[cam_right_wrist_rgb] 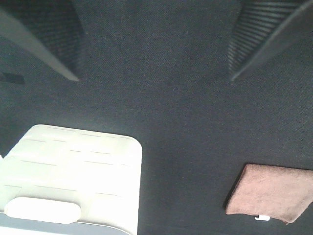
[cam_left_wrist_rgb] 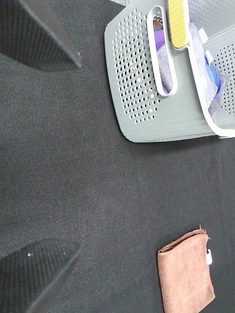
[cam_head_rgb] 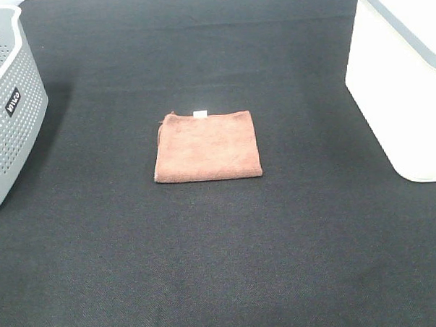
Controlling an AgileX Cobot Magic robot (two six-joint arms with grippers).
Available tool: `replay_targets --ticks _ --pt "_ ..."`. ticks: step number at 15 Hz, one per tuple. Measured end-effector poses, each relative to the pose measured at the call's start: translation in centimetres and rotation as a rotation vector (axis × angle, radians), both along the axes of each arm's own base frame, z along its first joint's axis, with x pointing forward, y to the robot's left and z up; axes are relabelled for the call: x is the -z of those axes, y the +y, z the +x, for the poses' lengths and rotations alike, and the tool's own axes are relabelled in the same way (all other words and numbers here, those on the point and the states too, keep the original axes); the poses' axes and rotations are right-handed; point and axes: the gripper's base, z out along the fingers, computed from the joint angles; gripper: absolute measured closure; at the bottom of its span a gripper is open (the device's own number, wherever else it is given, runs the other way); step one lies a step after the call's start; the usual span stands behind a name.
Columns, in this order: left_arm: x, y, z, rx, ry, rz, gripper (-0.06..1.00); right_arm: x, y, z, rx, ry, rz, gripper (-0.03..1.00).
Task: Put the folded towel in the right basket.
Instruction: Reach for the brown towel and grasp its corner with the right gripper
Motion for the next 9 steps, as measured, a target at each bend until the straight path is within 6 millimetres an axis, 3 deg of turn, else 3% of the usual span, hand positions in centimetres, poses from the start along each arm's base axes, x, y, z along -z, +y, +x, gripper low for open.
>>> replay_targets --ticks 9 --pt "0.00 0.00 0.00 0.000 0.000 0.000 0.06 0.00 0.00 0.00 0.000 0.000 0.000 0.21"
